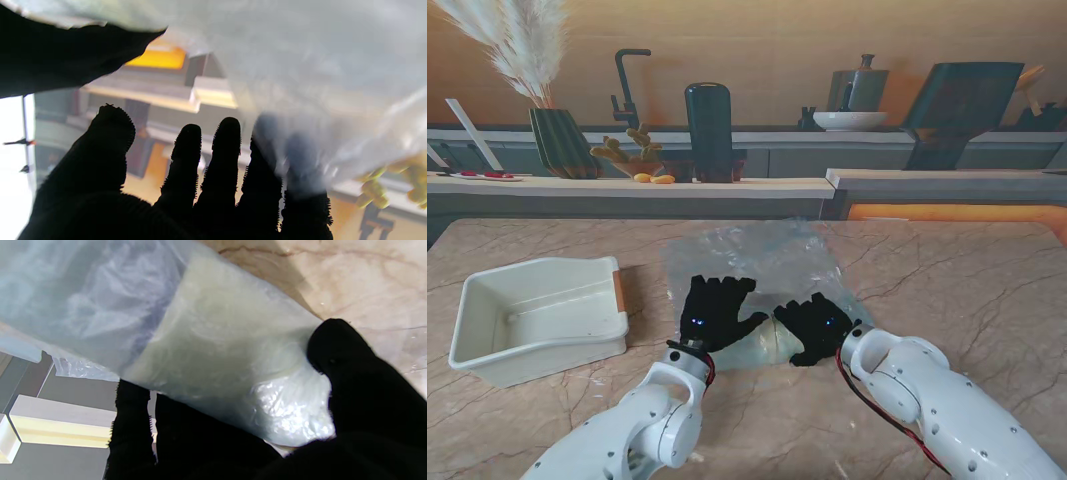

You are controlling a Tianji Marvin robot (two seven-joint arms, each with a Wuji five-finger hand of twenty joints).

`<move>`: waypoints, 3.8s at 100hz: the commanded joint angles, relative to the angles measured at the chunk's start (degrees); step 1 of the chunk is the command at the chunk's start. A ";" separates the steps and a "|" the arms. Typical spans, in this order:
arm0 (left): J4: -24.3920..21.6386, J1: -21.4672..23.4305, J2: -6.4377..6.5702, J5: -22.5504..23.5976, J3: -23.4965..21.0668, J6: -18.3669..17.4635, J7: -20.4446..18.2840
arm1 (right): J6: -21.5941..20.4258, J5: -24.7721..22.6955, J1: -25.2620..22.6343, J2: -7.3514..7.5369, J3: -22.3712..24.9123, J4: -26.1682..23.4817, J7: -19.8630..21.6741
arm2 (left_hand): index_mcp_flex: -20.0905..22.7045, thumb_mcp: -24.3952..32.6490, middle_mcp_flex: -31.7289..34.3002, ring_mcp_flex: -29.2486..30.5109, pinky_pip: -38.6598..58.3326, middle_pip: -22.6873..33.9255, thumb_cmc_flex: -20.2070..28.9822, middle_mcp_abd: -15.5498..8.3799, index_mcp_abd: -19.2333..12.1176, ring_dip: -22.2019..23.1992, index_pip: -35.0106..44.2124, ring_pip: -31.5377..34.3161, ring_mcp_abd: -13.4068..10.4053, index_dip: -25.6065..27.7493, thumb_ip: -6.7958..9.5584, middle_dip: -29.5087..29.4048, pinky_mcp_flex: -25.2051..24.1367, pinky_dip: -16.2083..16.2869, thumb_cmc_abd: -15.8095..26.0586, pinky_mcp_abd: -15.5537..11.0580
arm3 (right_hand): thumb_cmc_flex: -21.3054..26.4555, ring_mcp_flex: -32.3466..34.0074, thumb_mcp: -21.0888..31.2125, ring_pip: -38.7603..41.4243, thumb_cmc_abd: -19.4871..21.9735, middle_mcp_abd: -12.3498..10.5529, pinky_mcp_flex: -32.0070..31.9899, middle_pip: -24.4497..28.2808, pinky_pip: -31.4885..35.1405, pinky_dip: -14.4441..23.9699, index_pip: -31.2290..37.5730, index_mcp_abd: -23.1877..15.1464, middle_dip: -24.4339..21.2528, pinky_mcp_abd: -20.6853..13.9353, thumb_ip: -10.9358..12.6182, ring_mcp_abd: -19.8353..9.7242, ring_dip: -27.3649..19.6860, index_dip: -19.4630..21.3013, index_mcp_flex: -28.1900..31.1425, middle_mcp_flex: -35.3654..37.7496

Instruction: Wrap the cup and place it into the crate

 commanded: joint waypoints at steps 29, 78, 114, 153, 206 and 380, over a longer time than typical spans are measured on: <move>-5.49 5.61 5.01 9.14 -4.26 -13.35 -5.49 | 1.94 12.07 4.30 -0.51 -3.57 4.11 12.84 | -5.18 -1.50 -10.58 -11.36 -20.82 -11.32 0.16 0.56 0.62 -7.98 -10.33 -17.36 -2.54 -4.07 2.49 -7.07 -9.44 -10.43 0.28 -3.13 | 11.80 2.78 14.71 19.57 1.67 -2.72 1.39 7.43 19.99 8.09 22.23 -17.76 7.43 -7.08 3.10 -3.60 9.82 4.87 7.69 4.10; 4.21 -3.41 4.74 6.20 5.22 -11.16 -8.86 | 4.05 27.27 13.72 0.00 -11.23 10.87 23.69 | -12.14 5.12 -19.07 -18.30 -28.71 -13.85 -3.18 -0.11 -1.06 -14.16 -12.26 -23.70 -5.11 -5.36 2.46 -11.54 -13.28 -15.74 -2.02 -6.82 | 13.20 -1.96 15.70 11.40 1.14 -3.40 -3.21 3.20 11.24 6.49 27.37 -22.51 7.61 -5.64 3.08 -4.71 6.58 7.21 7.20 -0.35; 9.34 -10.56 3.48 4.89 12.53 -9.44 -7.49 | 3.97 36.68 18.60 -0.08 -15.99 16.78 27.25 | -17.08 7.95 -20.11 -18.25 -26.15 -11.72 -5.49 -0.53 -0.06 -13.76 -10.91 -21.63 -5.34 -6.31 2.52 -11.52 -12.96 -14.97 -3.88 -6.45 | 15.05 -2.46 15.86 4.06 2.81 -4.47 -4.56 -0.01 -0.31 4.20 27.67 -25.12 6.06 -3.02 1.14 -5.71 3.05 8.24 6.74 -1.60; 16.97 -16.23 1.54 -0.39 17.86 -8.54 -8.59 | 4.86 45.31 20.91 -0.48 -16.34 20.98 31.20 | -14.00 23.99 -5.49 -3.20 -9.38 0.50 -7.11 -2.99 2.61 -4.91 3.69 -6.29 -5.28 1.55 1.84 -4.24 -3.16 -6.90 -9.02 -6.28 | -0.22 -4.67 6.06 -3.43 -2.65 -4.87 -6.92 -5.03 -8.33 6.41 17.97 -20.79 4.34 -2.11 -0.09 -5.59 0.97 3.85 -0.59 -4.06; 18.88 -17.69 0.18 -9.22 17.26 -8.33 -15.32 | -2.30 32.97 3.46 -1.57 7.49 8.51 16.79 | -6.80 26.54 3.38 5.07 -2.88 5.66 -2.48 -6.67 -2.90 -1.58 9.75 0.01 -6.65 3.38 1.33 -1.19 2.76 -4.14 -8.47 -5.12 | -14.16 -6.96 -0.10 -18.25 -0.72 -3.80 -9.94 -14.41 -17.38 5.77 7.36 -18.47 -2.25 0.82 -2.07 -2.39 -5.97 -1.52 -6.72 -6.27; 18.45 -20.52 -2.21 -50.95 5.36 -6.76 -36.38 | 2.05 -2.14 -4.85 -0.06 2.36 1.80 0.78 | -7.30 -17.76 -9.07 -9.57 -18.29 -12.97 1.21 -1.66 -3.22 -5.90 -14.63 -17.10 -2.56 -3.59 3.50 -6.26 -8.94 -4.53 4.84 -3.01 | 12.33 -0.75 15.52 25.79 10.38 -2.31 -2.66 12.50 20.73 9.67 28.85 -20.42 13.26 -7.31 11.14 -4.18 13.93 1.03 5.47 1.65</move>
